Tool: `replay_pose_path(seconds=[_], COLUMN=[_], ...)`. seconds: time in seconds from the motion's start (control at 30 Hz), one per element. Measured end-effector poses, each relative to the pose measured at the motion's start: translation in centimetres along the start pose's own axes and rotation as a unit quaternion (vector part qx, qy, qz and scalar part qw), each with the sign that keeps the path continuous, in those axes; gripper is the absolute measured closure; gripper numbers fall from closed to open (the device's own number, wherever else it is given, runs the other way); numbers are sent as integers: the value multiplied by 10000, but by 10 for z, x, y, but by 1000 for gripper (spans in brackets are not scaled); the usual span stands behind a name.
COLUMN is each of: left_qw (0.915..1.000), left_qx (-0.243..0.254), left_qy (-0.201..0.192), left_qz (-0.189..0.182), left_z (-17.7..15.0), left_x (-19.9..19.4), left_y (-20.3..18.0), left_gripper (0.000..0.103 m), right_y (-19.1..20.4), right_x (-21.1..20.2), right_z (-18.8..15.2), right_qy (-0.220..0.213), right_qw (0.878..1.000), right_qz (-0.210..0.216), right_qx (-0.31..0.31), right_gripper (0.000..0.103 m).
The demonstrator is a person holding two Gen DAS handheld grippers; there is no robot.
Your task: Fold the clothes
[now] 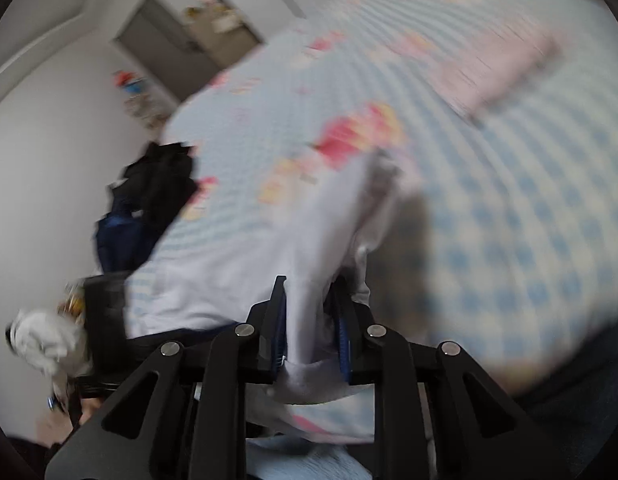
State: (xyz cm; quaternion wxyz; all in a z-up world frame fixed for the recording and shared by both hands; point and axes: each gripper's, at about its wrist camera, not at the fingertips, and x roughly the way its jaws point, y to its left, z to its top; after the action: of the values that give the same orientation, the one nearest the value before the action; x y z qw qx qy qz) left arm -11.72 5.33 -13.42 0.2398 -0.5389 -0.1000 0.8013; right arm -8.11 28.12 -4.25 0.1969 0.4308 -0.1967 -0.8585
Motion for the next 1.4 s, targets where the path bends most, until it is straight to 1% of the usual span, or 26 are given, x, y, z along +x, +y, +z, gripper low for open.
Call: replay_pose_path(seconds=[0.07,0.17,0.27,0.33,0.37,0.43,0.5,0.53,0.57,0.6,0.63,0.73,0.77,0.8,0.87,0.9,0.93,0.97,1.0,1.03,1.07,1.1,1.17,1.23,1.33,1.4], left_qw=[9990,9872,9745,9691,9680,9695,9756,9802,9859,9890,9891,9850,9843,9833,9807,9796,9793,9790,9784,9784,9799,9812,9825,9818,9757,9715], left_qx=[-282,-877,-1016,-1004,-981,-955,-983,-972,-931,-956,-1072,-1397,-1423,-1457,-1526,-1552,-1560,-1556,-1549,-1514,-1450,-1387,-1211,-1052,-1143,-1374], left_qy=[-283,-851,-1136,-1258,-1286,-1272,-1186,-1123,-1034,-954,-896,-894,-910,-896,-867,-839,-790,-733,-685,-696,-766,-836,-1065,-1336,-1721,-1804], left_qz=[-207,-1029,-1647,-1870,-1917,-1867,-1565,-1311,-932,-596,-476,-477,-509,-628,-866,-958,-1023,-1094,-1190,-1222,-1138,-1054,-931,-850,-737,-692], left_z=[3,10,20,28,31,35,36,35,34,31,29,22,20,17,12,10,8,6,5,4,5,5,8,12,9,2], left_x=[-18,-52,-74,-84,-86,-87,-83,-79,-75,-69,-65,-64,-65,-65,-66,-66,-64,-61,-58,-57,-58,-59,-70,-87,-119,-131], left_y=[7,24,27,24,23,22,25,27,29,33,41,66,71,75,82,85,86,86,85,82,77,72,63,57,67,84], left_gripper=[67,65,59,57,52,48,45,48,71,89,88,89,89,89,87,78,69,50,47,48,62,80,87,89,89,89], right_y=[22,38,57,71,79,91,101,106,110,114,115,104,99,92,66,53,43,33,25,27,29,31,42,58,74,83], right_x=[2,9,21,31,37,50,67,76,83,88,88,71,65,57,49,47,54,61,68,75,82,88,94,94,86,82], right_z=[6,9,9,9,8,2,-7,-12,-15,-19,-21,-23,-23,-24,-22,-21,-22,-23,-24,-27,-31,-34,-35,-32,-23,-17], right_qy=[-30,61,160,267,319,496,695,797,901,994,1036,1090,1095,1090,854,768,846,924,998,1061,1123,1184,1217,1156,1007,932], right_qw=[9990,9971,9947,9921,9908,9876,9849,9837,9825,9812,9804,9782,9771,9762,9856,9894,9923,9940,9945,9939,9932,9924,9917,9920,9924,9922], right_qz=[55,219,557,739,773,915,1035,1067,1033,1007,1033,1348,1408,1430,1074,889,670,451,267,273,278,291,367,400,587,650], right_qx=[-439,-729,-848,-981,-1060,-1174,-1198,-1208,-1263,-1313,-1319,-1143,-1159,-1211,-986,-852,-613,-373,-170,-163,-156,-144,-171,-326,-400,-503], right_gripper=[83,83,83,83,83,82,79,78,77,74,74,69,59,55,54,54,54,54,54,54,54,54,54,54,52,50])
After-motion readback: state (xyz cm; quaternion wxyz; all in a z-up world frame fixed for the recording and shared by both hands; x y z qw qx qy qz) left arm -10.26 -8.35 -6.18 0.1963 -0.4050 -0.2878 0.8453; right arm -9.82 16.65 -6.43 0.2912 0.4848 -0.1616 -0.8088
